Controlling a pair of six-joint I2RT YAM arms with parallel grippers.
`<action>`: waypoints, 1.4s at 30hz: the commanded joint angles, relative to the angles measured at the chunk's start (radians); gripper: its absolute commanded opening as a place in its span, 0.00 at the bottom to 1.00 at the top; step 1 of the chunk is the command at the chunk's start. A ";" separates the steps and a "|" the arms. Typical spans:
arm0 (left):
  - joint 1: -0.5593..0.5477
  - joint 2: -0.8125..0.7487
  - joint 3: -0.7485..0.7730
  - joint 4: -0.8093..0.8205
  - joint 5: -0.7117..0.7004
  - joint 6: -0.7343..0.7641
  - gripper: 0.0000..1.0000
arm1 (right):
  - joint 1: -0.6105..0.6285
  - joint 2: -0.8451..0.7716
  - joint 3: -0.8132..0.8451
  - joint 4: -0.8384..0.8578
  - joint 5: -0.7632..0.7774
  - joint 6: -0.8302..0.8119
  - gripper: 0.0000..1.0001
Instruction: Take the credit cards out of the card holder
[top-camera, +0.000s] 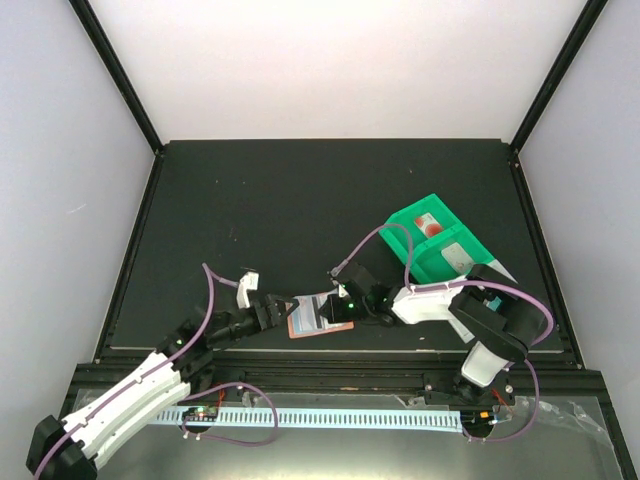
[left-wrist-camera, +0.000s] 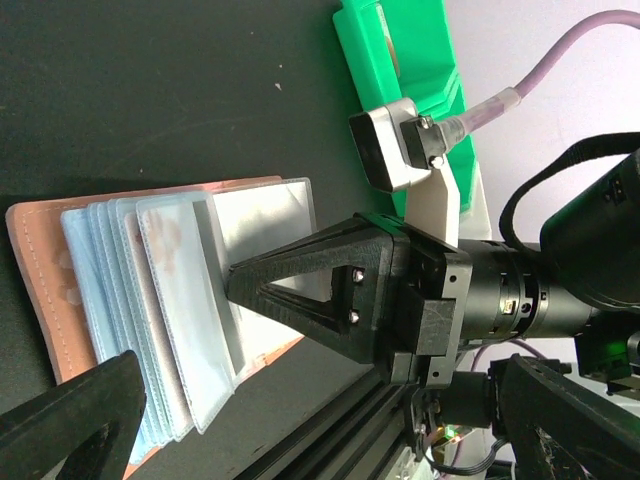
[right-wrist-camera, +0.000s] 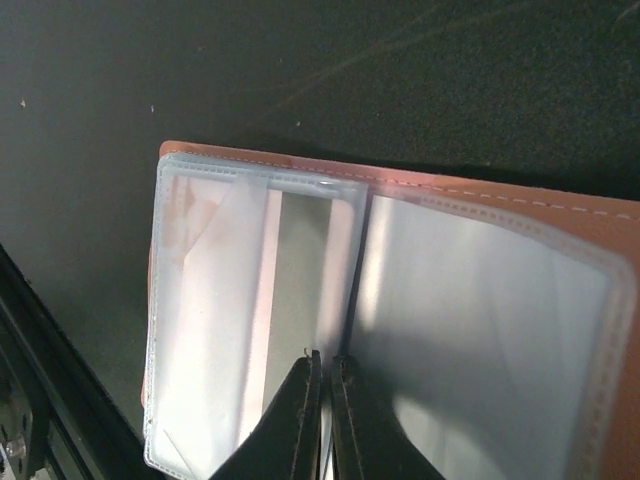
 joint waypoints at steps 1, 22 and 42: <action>-0.005 0.036 0.008 0.079 0.026 -0.020 0.99 | 0.004 0.022 -0.051 0.044 -0.030 0.053 0.03; -0.005 0.179 -0.005 0.222 0.019 -0.031 0.99 | 0.005 0.051 -0.084 0.134 -0.071 0.117 0.01; -0.006 0.371 0.003 0.390 0.046 -0.042 0.99 | 0.004 0.050 -0.088 0.141 -0.072 0.124 0.01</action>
